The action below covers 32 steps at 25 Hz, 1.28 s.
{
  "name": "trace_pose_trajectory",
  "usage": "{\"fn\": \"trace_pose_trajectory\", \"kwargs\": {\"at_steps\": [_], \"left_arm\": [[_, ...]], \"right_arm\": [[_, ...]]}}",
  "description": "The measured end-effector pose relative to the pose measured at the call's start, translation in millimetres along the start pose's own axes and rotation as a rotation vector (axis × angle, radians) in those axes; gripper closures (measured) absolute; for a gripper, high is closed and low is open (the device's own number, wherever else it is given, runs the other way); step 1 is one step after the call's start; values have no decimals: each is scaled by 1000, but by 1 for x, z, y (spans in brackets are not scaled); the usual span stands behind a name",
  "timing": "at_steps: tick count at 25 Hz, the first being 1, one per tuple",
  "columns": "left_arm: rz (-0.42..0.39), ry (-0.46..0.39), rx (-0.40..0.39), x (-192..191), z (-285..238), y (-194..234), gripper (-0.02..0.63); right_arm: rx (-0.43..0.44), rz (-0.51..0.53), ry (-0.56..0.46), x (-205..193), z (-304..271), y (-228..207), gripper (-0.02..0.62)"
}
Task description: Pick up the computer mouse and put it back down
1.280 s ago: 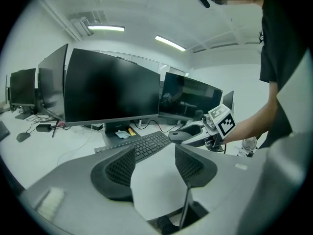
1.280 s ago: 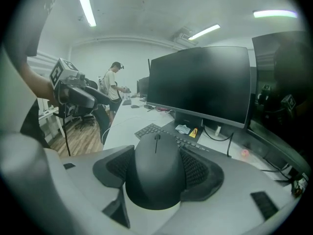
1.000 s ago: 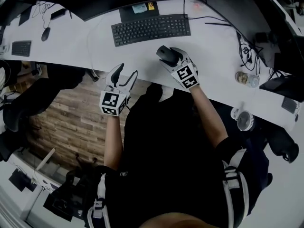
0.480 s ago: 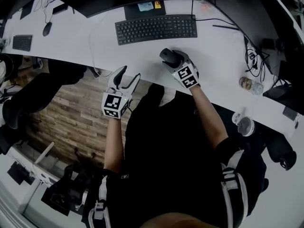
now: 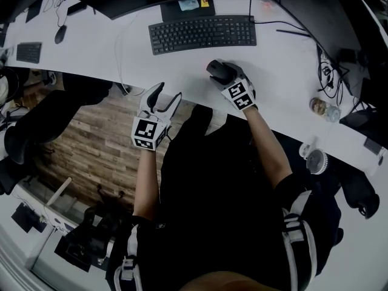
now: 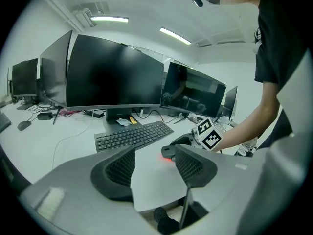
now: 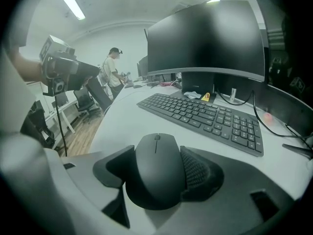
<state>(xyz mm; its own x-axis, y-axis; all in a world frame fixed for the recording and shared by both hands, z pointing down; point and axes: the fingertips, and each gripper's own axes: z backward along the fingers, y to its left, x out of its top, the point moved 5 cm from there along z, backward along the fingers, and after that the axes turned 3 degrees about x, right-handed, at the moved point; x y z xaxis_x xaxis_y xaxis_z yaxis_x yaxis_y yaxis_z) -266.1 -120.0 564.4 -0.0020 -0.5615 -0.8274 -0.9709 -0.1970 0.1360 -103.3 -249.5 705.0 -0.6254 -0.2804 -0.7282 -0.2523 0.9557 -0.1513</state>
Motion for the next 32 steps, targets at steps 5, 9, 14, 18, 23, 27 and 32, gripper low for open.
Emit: {"fn": "trace_pose_trajectory", "kwargs": {"at_steps": [5, 9, 14, 18, 23, 27, 32], "left_arm": [[-2, -3, -2, 2, -2, 0, 354], [-5, -11, -3, 4, -2, 2, 354], [-7, -17, -3, 5, -1, 2, 354], [-14, -28, -5, 5, 1, 0, 354], [-28, -47, -10, 12, 2, -3, 360], [-35, -59, -11, 16, 6, -3, 360], [-41, -64, -19, 17, 8, -3, 360]], "right_arm": [[-1, -7, 32, -7, -4, -2, 302], [-6, -16, 50, -13, -8, -1, 302], [-15, 7, 59, -14, -10, 0, 301], [-22, 36, 58, -15, -11, 4, 283], [0, 18, 58, -15, -12, 8, 207], [-10, 15, 41, -12, -3, 9, 207], [-28, 19, 9, -1, 13, 7, 209]]}}
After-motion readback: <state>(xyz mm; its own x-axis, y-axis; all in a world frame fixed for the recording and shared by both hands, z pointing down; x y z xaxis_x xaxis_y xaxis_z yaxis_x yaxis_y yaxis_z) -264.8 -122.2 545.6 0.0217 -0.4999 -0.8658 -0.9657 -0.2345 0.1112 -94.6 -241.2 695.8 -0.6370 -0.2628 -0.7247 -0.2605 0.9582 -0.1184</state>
